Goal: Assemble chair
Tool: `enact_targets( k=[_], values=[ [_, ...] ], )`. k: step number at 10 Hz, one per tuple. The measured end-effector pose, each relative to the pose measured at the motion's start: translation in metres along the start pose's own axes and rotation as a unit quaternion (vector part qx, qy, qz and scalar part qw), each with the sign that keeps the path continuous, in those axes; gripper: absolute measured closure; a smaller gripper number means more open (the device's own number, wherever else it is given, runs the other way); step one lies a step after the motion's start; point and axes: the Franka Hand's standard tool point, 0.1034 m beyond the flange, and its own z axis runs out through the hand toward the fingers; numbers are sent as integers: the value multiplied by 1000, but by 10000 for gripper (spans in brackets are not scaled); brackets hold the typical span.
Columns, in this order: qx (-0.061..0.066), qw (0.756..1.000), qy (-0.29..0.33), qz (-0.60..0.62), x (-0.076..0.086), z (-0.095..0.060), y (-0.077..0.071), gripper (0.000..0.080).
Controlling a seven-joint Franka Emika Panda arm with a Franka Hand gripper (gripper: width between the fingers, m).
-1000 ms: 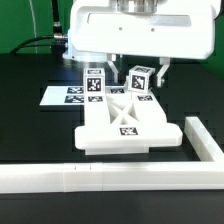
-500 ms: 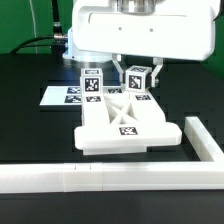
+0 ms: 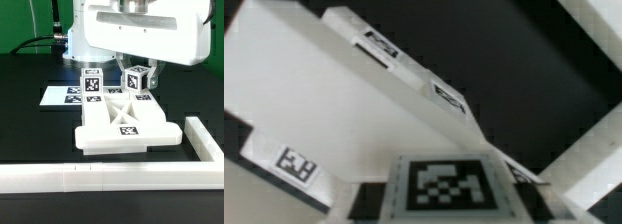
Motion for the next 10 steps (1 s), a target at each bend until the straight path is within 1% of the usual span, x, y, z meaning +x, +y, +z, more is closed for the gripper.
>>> enact_targets(
  k=[4, 9, 10],
  values=[
    [2, 994, -3, 109, -1, 0, -1, 530],
    [7, 961, -12, 276, -5, 1, -3, 529],
    [9, 947, -15, 321, -6, 1, -4, 528]
  ],
)
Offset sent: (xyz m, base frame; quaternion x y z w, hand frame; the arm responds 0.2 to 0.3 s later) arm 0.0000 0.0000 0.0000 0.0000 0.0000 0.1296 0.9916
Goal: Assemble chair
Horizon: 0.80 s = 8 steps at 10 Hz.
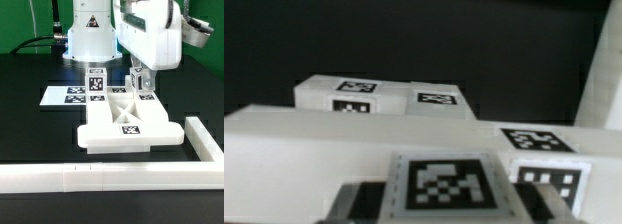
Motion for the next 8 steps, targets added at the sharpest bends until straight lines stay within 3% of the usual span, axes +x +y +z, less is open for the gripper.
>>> enact_targets(
  k=[6, 8],
  values=[
    [2, 984, -9, 178, -4, 0, -1, 528],
    [1, 964, -18, 267, -8, 0, -1, 528]
  ],
)
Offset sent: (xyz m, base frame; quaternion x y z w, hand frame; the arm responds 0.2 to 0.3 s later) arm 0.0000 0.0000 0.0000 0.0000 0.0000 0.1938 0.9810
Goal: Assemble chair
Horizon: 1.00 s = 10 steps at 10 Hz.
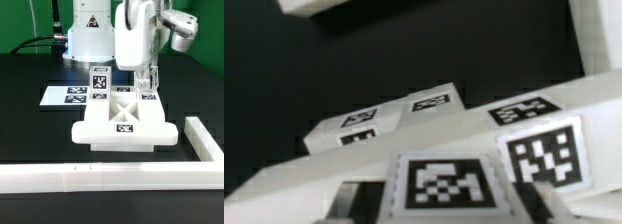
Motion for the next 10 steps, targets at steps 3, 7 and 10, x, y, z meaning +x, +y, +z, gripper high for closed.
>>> enact_targets(
  k=[3, 7, 10],
  values=[
    [-1, 1000, -1, -20, -1, 1, 1, 518],
    [-25, 984, 0, -177, 6, 0, -1, 159],
    [-31, 955, -4, -295, 6, -1, -2, 152]
  ],
)
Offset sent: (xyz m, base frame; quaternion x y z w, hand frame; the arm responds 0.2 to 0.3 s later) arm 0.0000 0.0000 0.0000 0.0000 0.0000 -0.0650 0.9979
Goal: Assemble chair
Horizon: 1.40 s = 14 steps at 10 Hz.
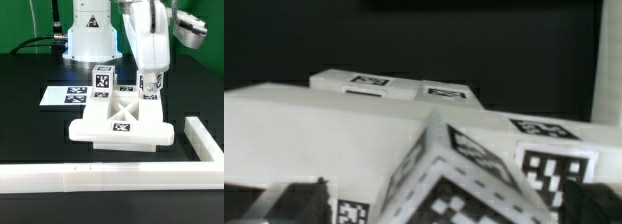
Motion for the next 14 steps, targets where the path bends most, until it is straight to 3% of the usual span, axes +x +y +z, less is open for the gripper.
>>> enact_targets(
  k=[6, 11, 13, 14],
  values=[
    [-11, 973, 0, -231, -1, 0, 2, 150],
    [-17, 914, 7, -405, 0, -1, 1, 150],
    [-17, 914, 7, -404, 0, -1, 1, 426],
    [-17, 916, 7, -400, 0, -1, 1, 426]
  ],
)
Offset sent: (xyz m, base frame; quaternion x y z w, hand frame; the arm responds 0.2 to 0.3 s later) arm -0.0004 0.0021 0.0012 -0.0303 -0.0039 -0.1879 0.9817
